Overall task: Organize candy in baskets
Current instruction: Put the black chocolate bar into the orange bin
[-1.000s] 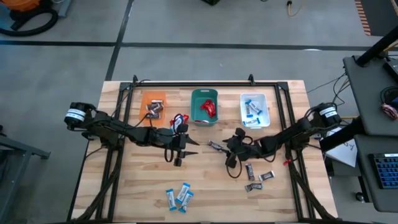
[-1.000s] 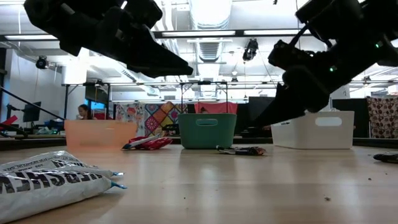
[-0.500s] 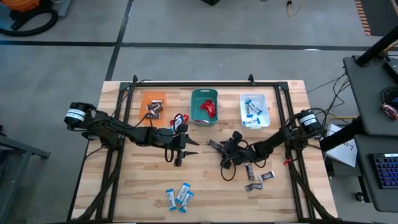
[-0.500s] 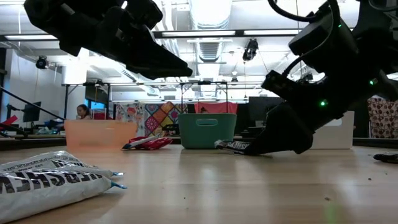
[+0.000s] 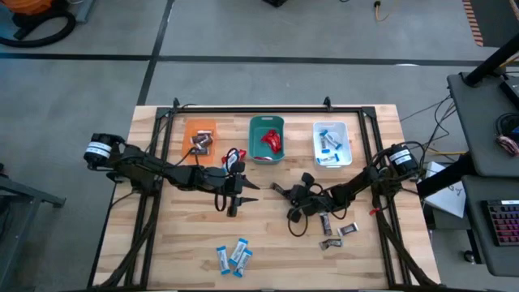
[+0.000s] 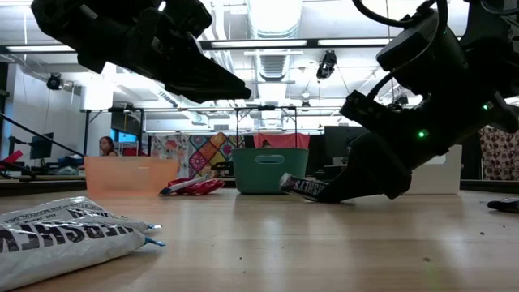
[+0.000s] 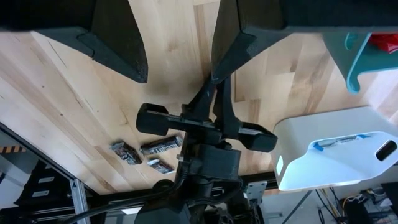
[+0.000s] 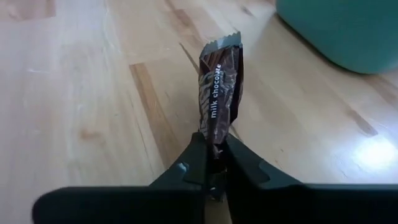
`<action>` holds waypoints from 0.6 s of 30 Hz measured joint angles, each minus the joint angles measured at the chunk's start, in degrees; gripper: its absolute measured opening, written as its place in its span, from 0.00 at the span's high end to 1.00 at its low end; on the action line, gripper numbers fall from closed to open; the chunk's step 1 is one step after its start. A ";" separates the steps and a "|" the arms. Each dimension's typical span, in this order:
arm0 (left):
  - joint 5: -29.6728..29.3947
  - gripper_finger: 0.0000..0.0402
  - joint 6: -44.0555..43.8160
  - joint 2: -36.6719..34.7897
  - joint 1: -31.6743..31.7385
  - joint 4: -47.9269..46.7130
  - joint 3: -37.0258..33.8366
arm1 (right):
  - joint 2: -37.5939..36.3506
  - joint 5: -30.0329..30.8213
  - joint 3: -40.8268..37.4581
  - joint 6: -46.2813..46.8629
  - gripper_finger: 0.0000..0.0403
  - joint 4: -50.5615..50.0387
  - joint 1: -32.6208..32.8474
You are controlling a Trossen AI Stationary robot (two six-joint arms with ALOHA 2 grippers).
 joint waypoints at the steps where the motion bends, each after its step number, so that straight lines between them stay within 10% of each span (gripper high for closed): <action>1: 0.00 0.60 0.06 0.00 0.01 0.01 0.00 | 0.00 -0.06 -0.08 -0.39 0.95 0.42 0.00; 18: -1.93 0.60 -2.96 0.00 0.08 2.79 -1.46 | -11.31 2.50 4.26 -20.02 0.93 3.57 3.00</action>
